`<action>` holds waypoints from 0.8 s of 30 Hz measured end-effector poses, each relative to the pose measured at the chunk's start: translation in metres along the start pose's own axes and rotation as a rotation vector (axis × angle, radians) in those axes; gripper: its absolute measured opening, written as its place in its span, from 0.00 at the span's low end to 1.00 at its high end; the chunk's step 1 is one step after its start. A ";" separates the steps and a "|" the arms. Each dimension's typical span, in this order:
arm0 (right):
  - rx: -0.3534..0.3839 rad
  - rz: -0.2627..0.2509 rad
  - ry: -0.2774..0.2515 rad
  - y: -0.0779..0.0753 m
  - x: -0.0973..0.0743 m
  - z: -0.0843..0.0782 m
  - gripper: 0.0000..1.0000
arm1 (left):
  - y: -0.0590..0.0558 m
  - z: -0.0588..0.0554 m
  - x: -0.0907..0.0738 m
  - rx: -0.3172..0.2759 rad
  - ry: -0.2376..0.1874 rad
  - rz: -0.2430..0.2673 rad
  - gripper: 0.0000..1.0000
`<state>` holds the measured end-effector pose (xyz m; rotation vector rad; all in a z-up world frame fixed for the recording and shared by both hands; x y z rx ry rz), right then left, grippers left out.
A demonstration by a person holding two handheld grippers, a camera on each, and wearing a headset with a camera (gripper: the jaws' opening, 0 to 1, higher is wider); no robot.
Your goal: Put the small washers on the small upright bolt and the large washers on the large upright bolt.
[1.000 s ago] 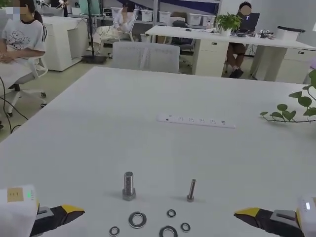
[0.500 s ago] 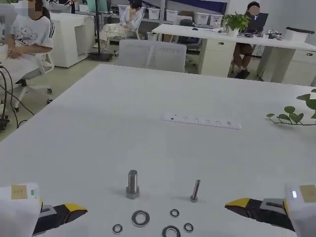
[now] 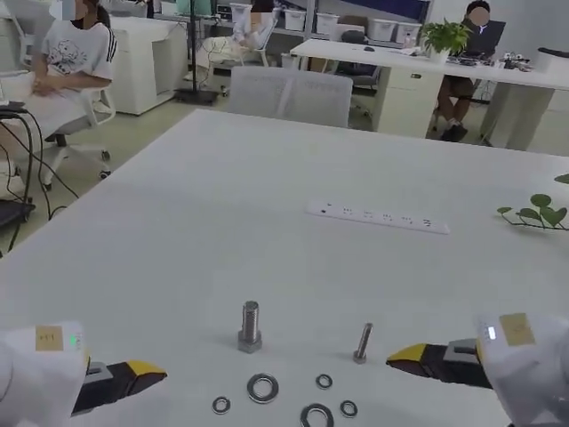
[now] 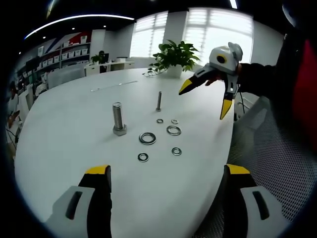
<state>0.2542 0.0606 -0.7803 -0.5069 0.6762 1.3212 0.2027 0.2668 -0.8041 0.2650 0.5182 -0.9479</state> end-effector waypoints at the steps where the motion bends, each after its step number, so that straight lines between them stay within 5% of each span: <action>1: -0.009 0.004 0.004 -0.001 0.001 0.001 0.79 | 0.000 0.000 0.000 0.000 0.000 0.001 0.94; 24: -0.181 0.103 0.156 -0.013 0.036 0.027 0.68 | 0.005 -0.001 0.006 -0.010 -0.005 0.009 0.94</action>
Point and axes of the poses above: the centre of the closed fingertips' face, and the gripper's own axes: x roughly forward along the fingers, y roughly to its left, z roughly out of its top, the point moved 4 cm from there along -x, roughly backward along the fingers, and after that the axes turned 10 degrees about x, right-handed, at the moved point
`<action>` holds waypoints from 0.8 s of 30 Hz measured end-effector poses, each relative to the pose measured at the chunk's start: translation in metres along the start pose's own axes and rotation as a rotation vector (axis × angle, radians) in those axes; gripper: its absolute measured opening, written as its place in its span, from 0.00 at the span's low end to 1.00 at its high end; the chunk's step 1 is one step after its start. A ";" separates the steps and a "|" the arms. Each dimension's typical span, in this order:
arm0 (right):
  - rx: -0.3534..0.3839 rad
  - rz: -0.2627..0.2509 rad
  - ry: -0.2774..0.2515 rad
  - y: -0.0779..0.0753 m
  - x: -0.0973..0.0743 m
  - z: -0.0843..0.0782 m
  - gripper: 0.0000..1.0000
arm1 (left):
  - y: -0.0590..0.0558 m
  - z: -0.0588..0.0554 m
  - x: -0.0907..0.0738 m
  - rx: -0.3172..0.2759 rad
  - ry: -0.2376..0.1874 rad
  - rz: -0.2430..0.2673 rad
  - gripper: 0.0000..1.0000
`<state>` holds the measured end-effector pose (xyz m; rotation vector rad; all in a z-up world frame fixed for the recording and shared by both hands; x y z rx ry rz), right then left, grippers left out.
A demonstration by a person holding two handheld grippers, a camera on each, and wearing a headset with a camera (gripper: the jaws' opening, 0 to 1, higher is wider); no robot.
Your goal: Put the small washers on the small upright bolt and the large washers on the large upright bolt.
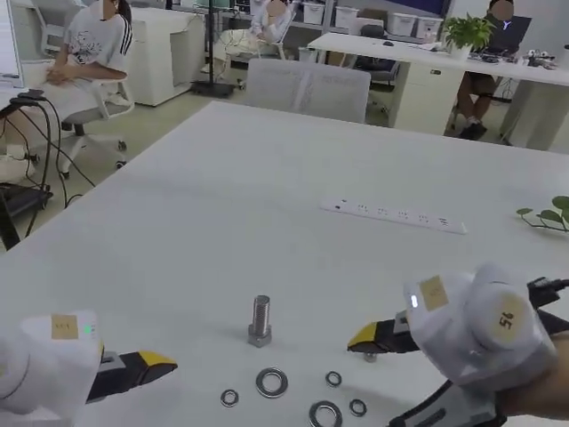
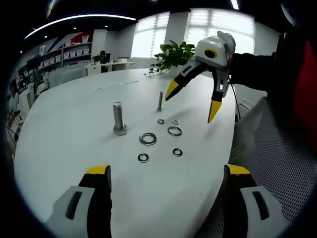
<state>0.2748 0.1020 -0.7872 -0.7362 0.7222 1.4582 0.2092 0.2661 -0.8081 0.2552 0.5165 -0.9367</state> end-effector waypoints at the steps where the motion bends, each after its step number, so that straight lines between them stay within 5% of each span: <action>1: -0.006 0.007 0.011 0.000 0.002 0.001 0.68 | 0.000 0.000 0.000 0.000 0.000 0.001 0.94; 12: -0.061 0.049 0.126 -0.002 0.015 -0.002 0.59 | 0.001 -0.001 0.000 -0.007 -0.011 0.009 0.94; 24: -0.075 0.091 0.193 -0.001 0.031 -0.002 0.50 | 0.003 -0.001 -0.001 -0.013 -0.025 0.021 0.94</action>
Point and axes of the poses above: the centre of the closed fingertips' face, and the gripper's own axes: x roughly forward along the fingers, y roughly to its left, z roughly out of its top, the point moved 4 cm from there along -x, roughly backward along the fingers, and after that the axes turned 10 degrees about x, right-handed, at the moved point
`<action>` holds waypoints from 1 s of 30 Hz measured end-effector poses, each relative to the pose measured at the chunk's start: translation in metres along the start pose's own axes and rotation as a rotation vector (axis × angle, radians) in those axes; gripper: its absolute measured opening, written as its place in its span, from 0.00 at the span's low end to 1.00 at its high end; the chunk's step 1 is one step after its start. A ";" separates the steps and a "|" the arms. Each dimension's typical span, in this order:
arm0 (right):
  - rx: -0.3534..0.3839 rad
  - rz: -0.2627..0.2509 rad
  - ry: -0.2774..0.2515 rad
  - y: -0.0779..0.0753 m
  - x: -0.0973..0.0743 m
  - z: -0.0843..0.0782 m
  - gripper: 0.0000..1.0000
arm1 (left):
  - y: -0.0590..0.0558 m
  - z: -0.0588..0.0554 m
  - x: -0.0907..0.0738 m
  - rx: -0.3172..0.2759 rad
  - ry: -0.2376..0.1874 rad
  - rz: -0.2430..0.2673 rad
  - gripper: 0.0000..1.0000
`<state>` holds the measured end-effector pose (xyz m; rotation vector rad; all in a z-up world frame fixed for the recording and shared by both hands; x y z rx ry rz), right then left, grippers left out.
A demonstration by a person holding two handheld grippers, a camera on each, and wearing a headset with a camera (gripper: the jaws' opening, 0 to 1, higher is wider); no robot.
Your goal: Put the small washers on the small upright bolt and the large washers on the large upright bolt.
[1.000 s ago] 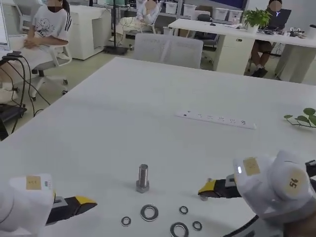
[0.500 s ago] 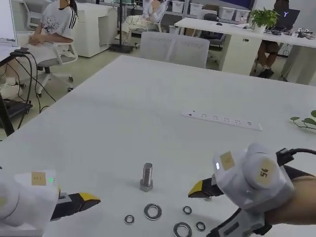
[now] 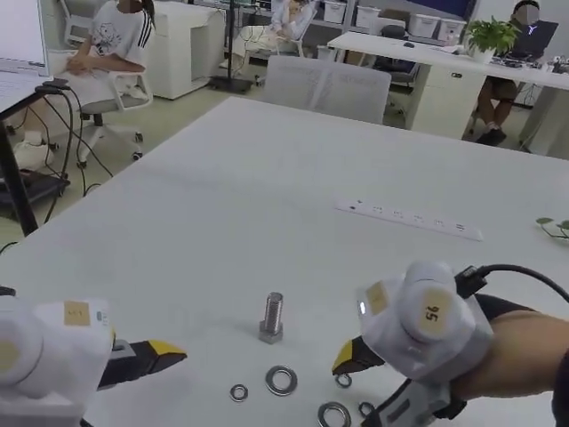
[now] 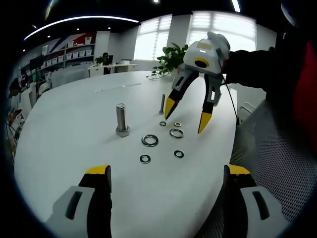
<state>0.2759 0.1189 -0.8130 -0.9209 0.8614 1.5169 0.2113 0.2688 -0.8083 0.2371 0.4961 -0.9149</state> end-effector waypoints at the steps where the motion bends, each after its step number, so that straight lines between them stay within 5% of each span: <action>1: -0.001 0.001 0.005 0.000 0.001 -0.001 0.49 | 0.000 0.000 0.000 0.001 0.001 0.001 0.94; 30: -0.003 -0.006 0.137 -0.007 0.019 -0.010 0.32 | -0.006 -0.001 0.000 -0.018 -0.017 0.010 0.92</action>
Point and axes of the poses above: the centre of the closed fingertips' face, and the gripper's own axes: x roughly forward along the fingers, y roughly to its left, z roughly out of its top, the point moved 4 cm from there along -x, roughly backward along the fingers, and after that the axes turned 10 degrees about x, right-handed, at the moved point
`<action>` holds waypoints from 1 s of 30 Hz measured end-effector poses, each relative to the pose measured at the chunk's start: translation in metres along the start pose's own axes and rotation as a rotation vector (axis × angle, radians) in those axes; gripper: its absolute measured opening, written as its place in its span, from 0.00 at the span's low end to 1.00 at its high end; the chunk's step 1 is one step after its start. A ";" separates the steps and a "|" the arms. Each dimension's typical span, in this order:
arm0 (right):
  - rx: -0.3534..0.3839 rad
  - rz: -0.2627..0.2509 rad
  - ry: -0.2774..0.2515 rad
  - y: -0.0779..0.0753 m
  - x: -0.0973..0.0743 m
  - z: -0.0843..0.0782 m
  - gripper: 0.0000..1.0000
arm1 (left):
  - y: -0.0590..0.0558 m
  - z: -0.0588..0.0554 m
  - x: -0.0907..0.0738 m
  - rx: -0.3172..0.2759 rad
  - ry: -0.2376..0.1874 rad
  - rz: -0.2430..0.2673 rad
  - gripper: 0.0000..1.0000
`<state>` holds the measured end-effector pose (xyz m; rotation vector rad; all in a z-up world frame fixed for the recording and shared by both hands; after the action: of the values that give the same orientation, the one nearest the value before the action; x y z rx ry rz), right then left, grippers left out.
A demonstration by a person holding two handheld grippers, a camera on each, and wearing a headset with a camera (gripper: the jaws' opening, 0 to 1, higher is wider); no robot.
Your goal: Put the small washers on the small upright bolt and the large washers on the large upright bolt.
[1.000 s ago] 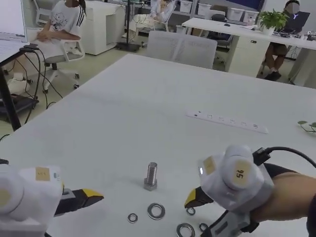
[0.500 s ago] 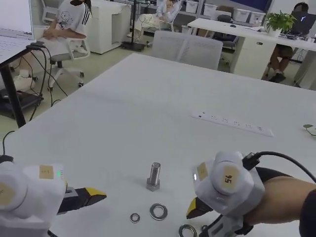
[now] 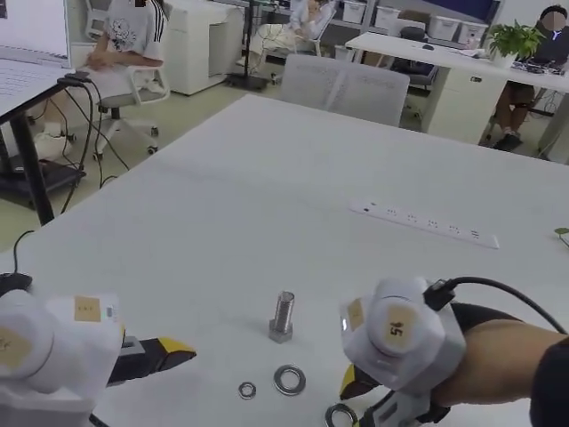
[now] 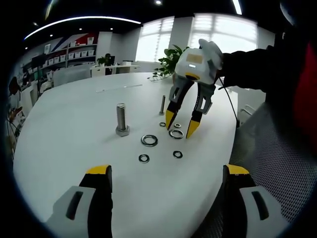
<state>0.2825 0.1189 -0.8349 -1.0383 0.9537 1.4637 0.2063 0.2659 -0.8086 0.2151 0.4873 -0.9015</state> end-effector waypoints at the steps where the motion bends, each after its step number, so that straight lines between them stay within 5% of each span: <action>1: 0.002 0.001 -0.001 0.000 0.000 0.000 0.31 | 0.000 0.000 0.000 0.000 0.000 0.001 0.92; 14: 0.041 0.002 0.042 -0.006 0.002 0.004 0.26 | -0.003 0.001 0.000 -0.006 -0.007 0.009 0.91; 30: 0.064 -0.040 0.162 -0.002 0.004 0.009 0.25 | -0.004 0.001 -0.001 0.005 -0.009 0.010 0.91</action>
<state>0.2828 0.1290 -0.8363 -1.1354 1.0810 1.3233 0.2030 0.2635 -0.8071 0.2174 0.4756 -0.8936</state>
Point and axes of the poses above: the centre of the closed fingertips' face, and the gripper's own axes: x roughly forward along the fingers, y roughly to its left, z roughly out of its top, the point moved 4 cm from there along -x, roughly backward along the fingers, and after that the axes turned 10 degrees about x, right-handed, at the moved point
